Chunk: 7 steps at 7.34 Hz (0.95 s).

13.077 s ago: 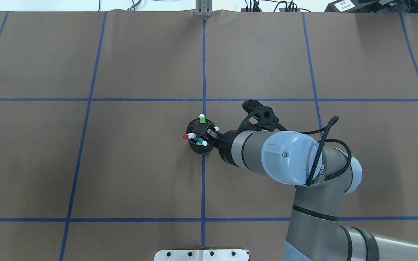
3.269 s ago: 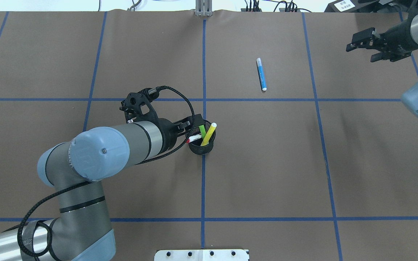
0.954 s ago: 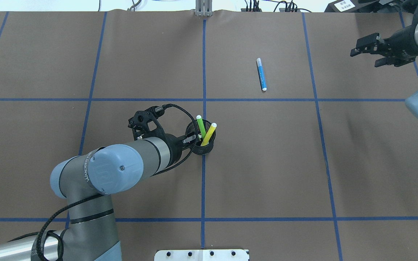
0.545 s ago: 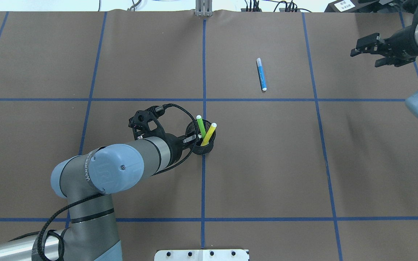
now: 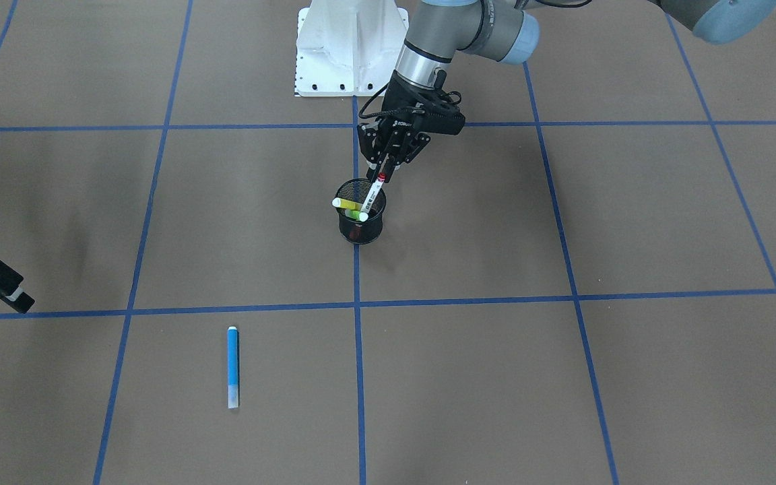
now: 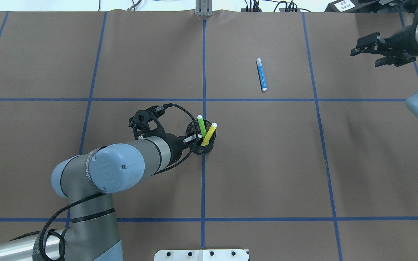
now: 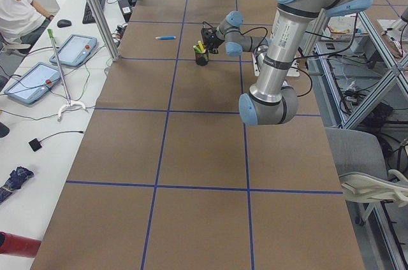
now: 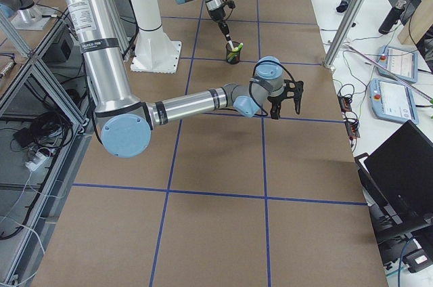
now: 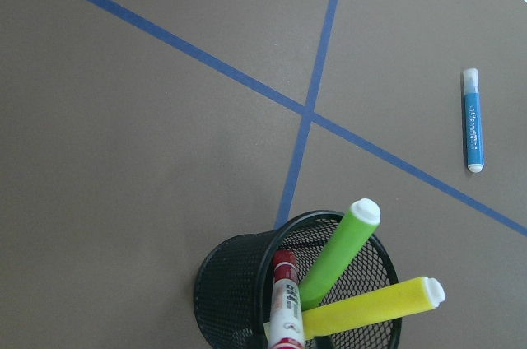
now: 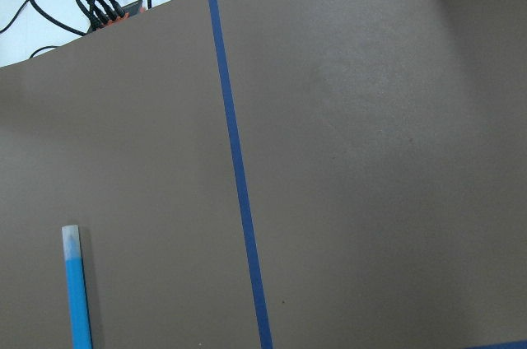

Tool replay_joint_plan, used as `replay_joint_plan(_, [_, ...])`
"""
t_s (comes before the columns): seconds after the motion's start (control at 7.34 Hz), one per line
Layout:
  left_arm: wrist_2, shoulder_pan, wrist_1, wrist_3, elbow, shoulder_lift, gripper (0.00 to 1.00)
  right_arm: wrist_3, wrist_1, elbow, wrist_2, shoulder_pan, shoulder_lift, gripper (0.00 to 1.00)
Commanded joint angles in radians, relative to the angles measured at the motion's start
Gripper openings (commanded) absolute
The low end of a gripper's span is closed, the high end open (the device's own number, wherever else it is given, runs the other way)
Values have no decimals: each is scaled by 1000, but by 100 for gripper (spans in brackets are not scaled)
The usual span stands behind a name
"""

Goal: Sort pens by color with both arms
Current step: 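Lower the left gripper and grasp the red-capped white marker, then lift the red-capped marker out and carry it beside the blue marker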

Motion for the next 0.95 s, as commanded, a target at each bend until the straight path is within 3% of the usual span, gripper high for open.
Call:
replay_joint_plan(0.0, [-1,-4,-1,-1,-13,-9,0,0,0,4,0,0,-1,100])
replay_joint_plan(0.14, [-1,-13,21,-1,-54,-10,0,0,0,4,0,0,0,100])
replay_joint_plan(0.54, [-1,-44,266,-1,-260,-8,0,0,-3,16,5,5,0,100])
replay_joint_plan(0.82, [-1,-100,287,-1,-271,-14,0,0,-3,16,5,6,0,100])
